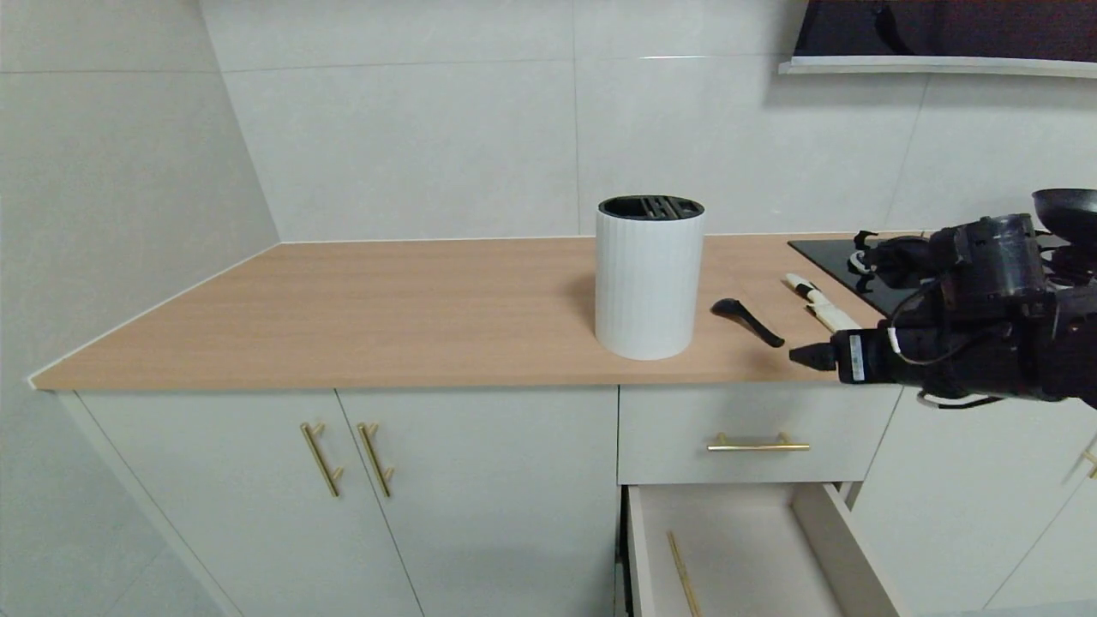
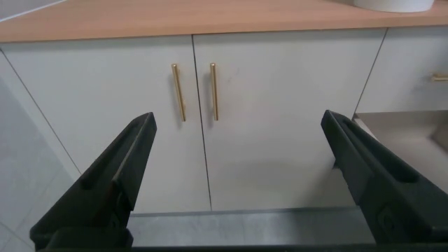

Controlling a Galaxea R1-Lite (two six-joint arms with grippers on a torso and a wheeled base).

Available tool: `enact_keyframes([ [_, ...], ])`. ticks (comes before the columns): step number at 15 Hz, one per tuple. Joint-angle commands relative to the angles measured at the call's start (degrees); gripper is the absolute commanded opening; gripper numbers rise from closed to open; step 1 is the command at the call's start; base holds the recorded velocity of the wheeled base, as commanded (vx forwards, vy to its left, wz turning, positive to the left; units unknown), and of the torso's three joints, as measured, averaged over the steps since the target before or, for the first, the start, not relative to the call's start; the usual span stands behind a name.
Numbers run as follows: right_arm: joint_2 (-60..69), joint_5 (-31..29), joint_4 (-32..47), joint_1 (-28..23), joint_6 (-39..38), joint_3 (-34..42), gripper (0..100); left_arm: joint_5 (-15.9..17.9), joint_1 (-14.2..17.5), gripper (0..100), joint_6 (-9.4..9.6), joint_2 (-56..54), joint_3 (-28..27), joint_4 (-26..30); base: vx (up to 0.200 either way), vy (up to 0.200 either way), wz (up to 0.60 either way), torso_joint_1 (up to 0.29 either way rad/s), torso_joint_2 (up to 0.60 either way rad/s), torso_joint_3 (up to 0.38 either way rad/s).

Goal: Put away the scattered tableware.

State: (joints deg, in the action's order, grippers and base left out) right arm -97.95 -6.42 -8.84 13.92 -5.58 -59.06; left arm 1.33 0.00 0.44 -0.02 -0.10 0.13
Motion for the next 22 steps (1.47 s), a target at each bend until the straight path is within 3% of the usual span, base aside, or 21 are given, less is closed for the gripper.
enact_keyframes([
  [1,-10.6,3.9,-1.5,-2.8,1.5,-10.3,100,0.0,0.0,100,0.00,0.0,0.0,0.0,0.000,0.000,0.00,0.000,0.00,0.000],
  [2,-11.7,5.5,-1.6,-3.4,2.2,-11.5,100,0.0,0.0,100,0.00,0.0,0.0,0.0,0.000,0.000,0.00,0.000,0.00,0.000],
  [3,-15.4,11.1,-1.9,-5.4,5.0,-15.4,100,0.0,0.0,100,0.00,0.0,0.0,0.0,0.000,0.000,0.00,0.000,0.00,0.000],
  [6,-20.8,17.0,-2.0,-7.9,8.5,-21.0,100,0.0,0.0,100,0.00,0.0,0.0,0.0,0.000,0.000,0.00,0.000,0.00,0.000],
  [13,-28.5,19.3,-9.5,-8.0,10.6,-21.8,100,0.0,0.0,100,0.00,0.0,0.0,0.0,0.000,0.000,0.00,0.000,0.00,0.000],
  [19,-30.2,19.2,-11.3,-7.9,10.3,-22.9,100,0.0,0.0,100,0.00,0.0,0.0,0.0,0.000,0.000,0.00,0.000,0.00,0.000],
  [20,-30.5,19.1,-11.4,-7.9,10.3,-22.9,0,0.0,0.0,100,0.00,0.0,0.0,0.0,0.000,0.000,0.00,0.000,0.00,0.000],
  [22,-30.5,19.0,-11.4,-7.9,10.2,-22.9,0,0.0,0.0,100,0.00,0.0,0.0,0.0,0.000,0.000,0.00,0.000,0.00,0.000],
])
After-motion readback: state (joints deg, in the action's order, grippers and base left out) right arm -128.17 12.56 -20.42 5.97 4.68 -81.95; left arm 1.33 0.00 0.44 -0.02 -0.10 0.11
